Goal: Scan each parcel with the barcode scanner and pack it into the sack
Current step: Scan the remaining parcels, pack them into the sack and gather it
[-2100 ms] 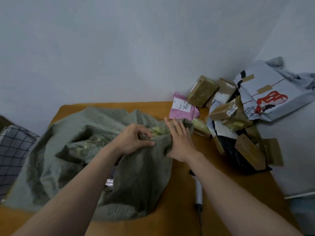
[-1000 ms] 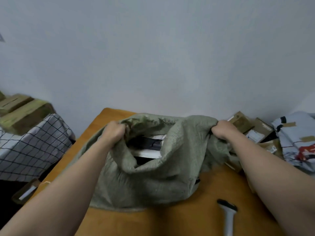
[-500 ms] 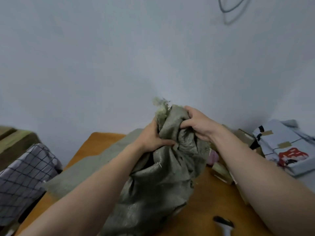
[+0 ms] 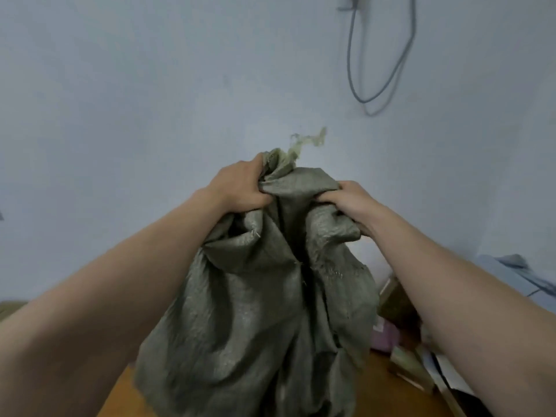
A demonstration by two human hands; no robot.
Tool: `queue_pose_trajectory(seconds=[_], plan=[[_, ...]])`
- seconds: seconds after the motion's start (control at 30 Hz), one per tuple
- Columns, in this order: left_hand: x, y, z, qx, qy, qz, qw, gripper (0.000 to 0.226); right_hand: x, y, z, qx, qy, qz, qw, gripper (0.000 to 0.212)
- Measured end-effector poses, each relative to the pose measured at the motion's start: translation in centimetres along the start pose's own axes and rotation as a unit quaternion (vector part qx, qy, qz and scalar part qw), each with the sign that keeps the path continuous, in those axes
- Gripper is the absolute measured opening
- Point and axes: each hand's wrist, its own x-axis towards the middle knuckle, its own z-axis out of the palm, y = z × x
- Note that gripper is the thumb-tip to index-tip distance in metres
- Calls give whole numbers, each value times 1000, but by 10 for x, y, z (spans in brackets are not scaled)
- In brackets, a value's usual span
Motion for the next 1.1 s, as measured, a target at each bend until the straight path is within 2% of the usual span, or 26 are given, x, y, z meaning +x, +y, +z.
queue_pose_trajectory(seconds=[0.03, 0.07, 0.1, 0.17, 0.23, 0.33, 0.37, 0.47, 0.5, 0.6, 0.63, 0.73, 0.77, 0.83, 0.9, 0.97, 1.03, 1.1], plan=[[-4, 1, -8, 10, 13, 13, 1000, 87, -1, -11, -5, -26, -27, -33, 999, 34], [-12, 0, -12, 18, 26, 29, 999, 98, -5, -15, -7, -110, -47, -64, 991, 42], [-20, -2, -13, 24, 37, 43, 998, 104, -10, -14, -7, -218, -56, -91, 970, 52], [-27, -10, -12, 42, 40, 64, 996, 109, -9, -8, -7, -398, -48, -132, 906, 67], [-20, -17, -22, 81, 55, 71, 993, 113, 1, -22, -9, -459, -20, -189, 868, 66], [3, -21, -49, 107, 140, 87, 981, 107, 22, -55, -13, -454, 83, -270, 845, 61], [9, -21, -55, 125, 152, 95, 976, 103, 26, -58, -13, -456, 94, -283, 839, 62], [14, -21, -56, 215, 97, 98, 967, 95, 28, -47, -8, -536, 11, -251, 806, 61], [15, -21, -57, 220, 86, 79, 968, 92, 29, -49, -9, -543, 16, -252, 801, 62], [26, -19, -72, 173, 168, 30, 970, 86, 43, -78, -15, -516, 123, -282, 799, 59], [29, -18, -74, 176, 179, 18, 968, 87, 47, -84, -15, -516, 124, -281, 800, 57], [22, -24, -54, 223, 101, 25, 969, 86, 42, -68, -2, -589, 43, -239, 771, 60], [20, -29, -50, 217, 95, 17, 971, 86, 40, -62, -1, -599, 42, -235, 764, 61], [26, -36, -58, 178, 143, -6, 974, 91, 50, -73, -5, -582, 103, -254, 766, 56], [36, -35, -70, 152, 208, -37, 966, 88, 64, -96, -8, -532, 169, -274, 783, 44], [39, -33, -65, 154, 207, -51, 965, 84, 70, -101, -4, -511, 158, -270, 801, 37], [28, -41, -48, 162, 156, -55, 973, 82, 66, -77, 8, -545, 103, -246, 795, 36], [21, -56, -43, 157, 136, -69, 976, 87, 65, -56, 16, -565, 85, -220, 790, 36]])
